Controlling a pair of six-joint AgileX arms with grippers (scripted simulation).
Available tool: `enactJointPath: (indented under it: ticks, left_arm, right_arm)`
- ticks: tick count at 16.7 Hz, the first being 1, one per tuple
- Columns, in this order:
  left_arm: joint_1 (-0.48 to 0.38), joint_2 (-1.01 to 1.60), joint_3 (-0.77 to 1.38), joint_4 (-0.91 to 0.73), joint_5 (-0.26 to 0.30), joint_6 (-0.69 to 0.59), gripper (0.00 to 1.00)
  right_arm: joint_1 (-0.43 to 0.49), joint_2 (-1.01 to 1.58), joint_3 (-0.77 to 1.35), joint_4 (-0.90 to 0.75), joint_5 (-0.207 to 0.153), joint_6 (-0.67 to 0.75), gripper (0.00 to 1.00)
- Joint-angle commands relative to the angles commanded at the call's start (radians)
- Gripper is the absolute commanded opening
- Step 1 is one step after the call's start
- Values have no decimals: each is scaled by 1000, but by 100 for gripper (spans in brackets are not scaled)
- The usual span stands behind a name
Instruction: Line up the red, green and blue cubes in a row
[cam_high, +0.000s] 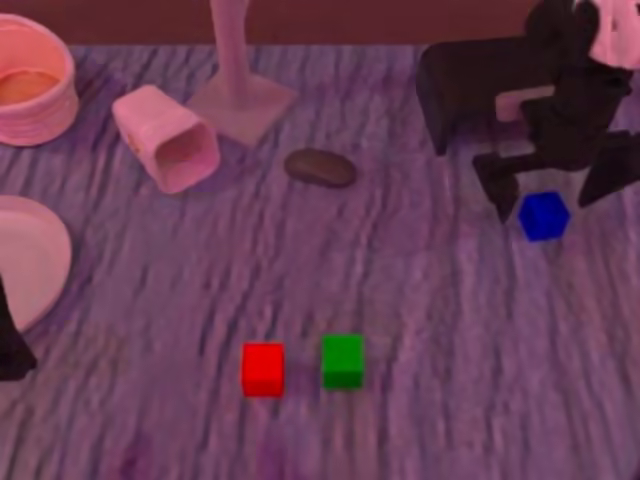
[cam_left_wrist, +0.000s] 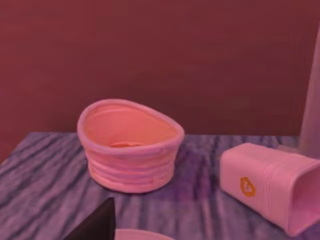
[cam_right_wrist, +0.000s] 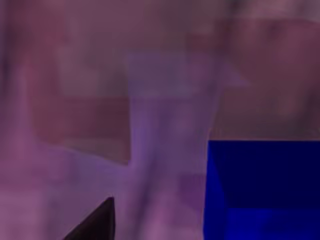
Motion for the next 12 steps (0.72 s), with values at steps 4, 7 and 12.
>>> enactJointPath:
  ticks: [4, 7, 12]
  left_arm:
    - [0, 0, 0, 0, 0, 0, 100]
    - [0, 0, 0, 0, 0, 0, 100]
    - [0, 0, 0, 0, 0, 0, 100]
  right_arm:
    - [1, 23, -53, 68, 0, 2, 100]
    - [1, 23, -53, 68, 0, 2, 100]
    - [1, 23, -53, 68, 0, 2, 62]
